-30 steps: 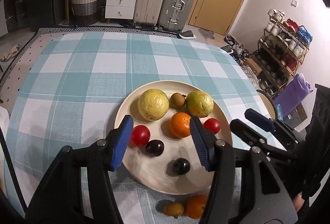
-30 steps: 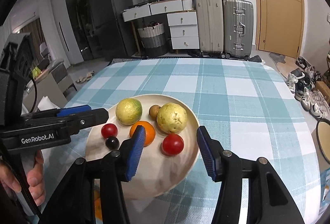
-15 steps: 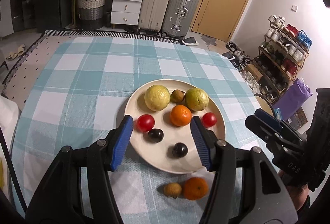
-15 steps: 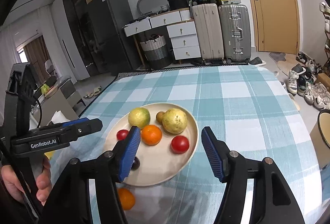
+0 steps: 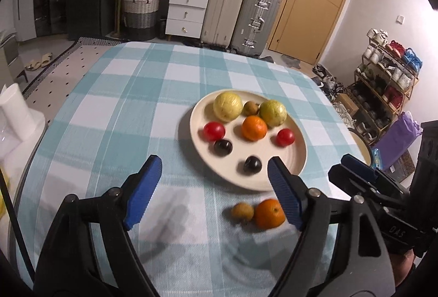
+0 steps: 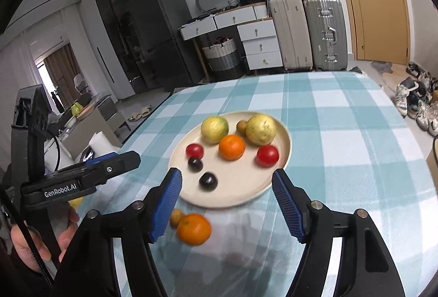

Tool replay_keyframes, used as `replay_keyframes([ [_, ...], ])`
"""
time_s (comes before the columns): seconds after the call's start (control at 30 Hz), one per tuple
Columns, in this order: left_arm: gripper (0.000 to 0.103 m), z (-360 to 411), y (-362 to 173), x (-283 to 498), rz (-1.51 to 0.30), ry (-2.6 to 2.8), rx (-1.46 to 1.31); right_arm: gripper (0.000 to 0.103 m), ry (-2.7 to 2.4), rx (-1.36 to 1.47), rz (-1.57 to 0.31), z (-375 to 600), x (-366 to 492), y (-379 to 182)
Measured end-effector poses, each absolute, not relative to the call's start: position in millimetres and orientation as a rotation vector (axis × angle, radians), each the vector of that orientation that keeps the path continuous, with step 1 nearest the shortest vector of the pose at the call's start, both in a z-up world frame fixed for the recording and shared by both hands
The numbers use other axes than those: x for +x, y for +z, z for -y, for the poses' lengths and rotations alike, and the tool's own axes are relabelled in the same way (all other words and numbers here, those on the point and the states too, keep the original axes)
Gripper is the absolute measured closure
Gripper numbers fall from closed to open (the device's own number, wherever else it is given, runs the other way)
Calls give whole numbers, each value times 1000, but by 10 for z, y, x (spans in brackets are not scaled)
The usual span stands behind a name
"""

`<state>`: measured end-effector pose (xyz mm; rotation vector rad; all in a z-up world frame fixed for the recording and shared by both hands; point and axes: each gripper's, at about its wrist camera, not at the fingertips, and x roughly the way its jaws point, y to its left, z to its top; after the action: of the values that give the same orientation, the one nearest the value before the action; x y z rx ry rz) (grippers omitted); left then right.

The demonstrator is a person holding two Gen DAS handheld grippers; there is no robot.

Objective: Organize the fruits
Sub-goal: 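Withdraw both open grippers from the plate toward the orange and brown fruit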

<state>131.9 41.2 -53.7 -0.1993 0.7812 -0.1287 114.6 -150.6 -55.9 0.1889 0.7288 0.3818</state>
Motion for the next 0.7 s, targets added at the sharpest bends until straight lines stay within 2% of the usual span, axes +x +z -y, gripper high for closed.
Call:
replay_keyframes([
  [0.13, 21, -424, -664, 1222, -809, -114, -202, 26, 395, 220, -754, 1505, 1067, -652],
  [0.23, 20, -440, -761, 1160, -834, -106, -204, 17, 400, 230, -781, 1488, 1038, -721],
  [0.47, 11, -494, -914, 1043, -865, -67, -208, 17, 419, 227, -812, 1404, 955, -836],
  [0.57, 3, -511, -967, 988, -867, -53, -208, 17, 421, 224, -825, 1376, 940, -881],
  [0.7, 2, -538, -1054, 926, -871, -37, -208, 17, 424, 223, -840, 1348, 952, -939],
])
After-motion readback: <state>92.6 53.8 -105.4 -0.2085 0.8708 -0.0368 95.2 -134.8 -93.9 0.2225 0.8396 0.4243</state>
